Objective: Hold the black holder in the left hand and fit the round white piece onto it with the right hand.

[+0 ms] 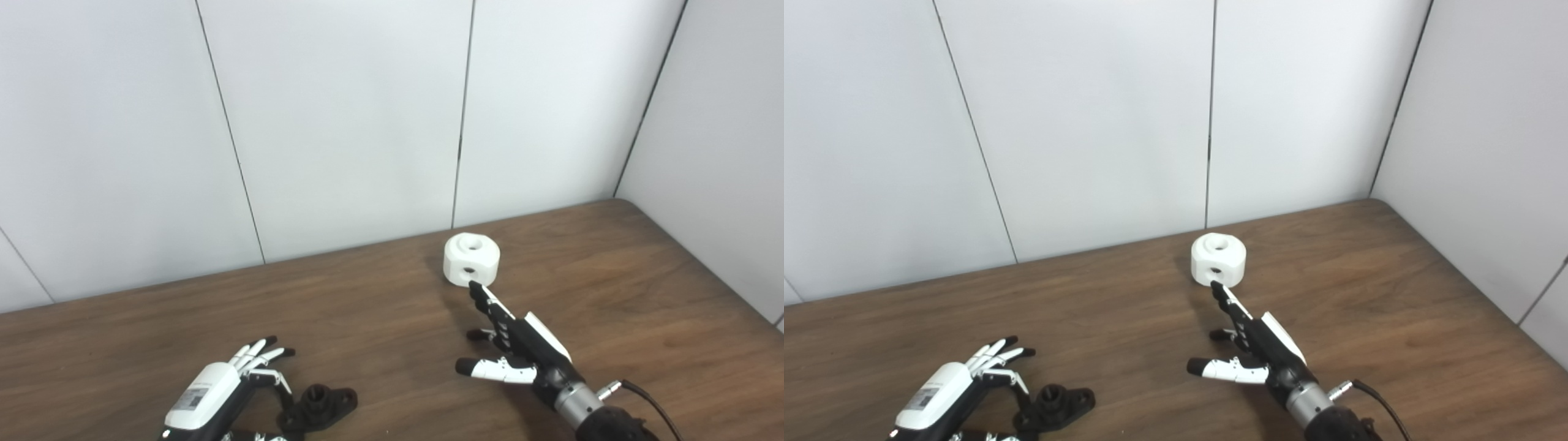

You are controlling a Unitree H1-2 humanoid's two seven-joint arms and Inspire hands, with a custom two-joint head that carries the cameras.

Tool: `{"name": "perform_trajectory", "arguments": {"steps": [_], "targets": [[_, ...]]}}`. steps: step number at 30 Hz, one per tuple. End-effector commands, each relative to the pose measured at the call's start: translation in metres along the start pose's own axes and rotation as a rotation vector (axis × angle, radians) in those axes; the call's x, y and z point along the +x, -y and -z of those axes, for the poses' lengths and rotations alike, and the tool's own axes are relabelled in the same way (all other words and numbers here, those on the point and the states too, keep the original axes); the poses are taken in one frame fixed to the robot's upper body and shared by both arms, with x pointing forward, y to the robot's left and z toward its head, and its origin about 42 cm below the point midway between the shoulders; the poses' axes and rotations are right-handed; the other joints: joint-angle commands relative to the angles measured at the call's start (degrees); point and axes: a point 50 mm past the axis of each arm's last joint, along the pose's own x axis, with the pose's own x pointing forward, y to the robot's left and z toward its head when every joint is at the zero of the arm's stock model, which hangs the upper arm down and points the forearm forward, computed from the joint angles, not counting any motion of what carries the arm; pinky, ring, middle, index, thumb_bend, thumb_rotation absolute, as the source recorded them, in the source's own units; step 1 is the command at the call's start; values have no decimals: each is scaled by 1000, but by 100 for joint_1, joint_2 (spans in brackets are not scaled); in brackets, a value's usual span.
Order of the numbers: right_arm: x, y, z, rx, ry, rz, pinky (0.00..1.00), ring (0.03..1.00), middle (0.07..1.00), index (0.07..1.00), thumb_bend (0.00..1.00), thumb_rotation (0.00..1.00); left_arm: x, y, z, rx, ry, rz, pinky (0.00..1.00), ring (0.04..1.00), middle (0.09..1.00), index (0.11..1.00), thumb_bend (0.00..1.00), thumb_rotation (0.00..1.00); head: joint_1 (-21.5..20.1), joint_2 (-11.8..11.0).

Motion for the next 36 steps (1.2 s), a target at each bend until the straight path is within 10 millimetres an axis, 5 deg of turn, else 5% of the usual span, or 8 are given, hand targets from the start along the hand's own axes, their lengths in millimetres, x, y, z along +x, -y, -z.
{"name": "perform_trajectory", "arguments": {"steps": [1,28,31,36], "targets": [[-2,-6,9,-4,-52,-62,772,956,1000,1000,936,645,0,4,-2,27,15,45,1000,995,901,480,516,48,0,9],[-6,-7,6,24,-41,-21,792,962,1000,1000,864,681,3,4,-2,29,15,48,1000,995,904,481,516,48,6,-20],[-6,-10,7,45,-85,-47,787,983,1000,1000,908,779,2,4,-1,28,14,46,1000,994,904,481,517,48,4,-15],[-5,-12,12,217,-189,-59,957,1000,1000,1000,881,975,2,3,-2,25,13,51,1000,996,906,480,516,48,11,-16]]}}
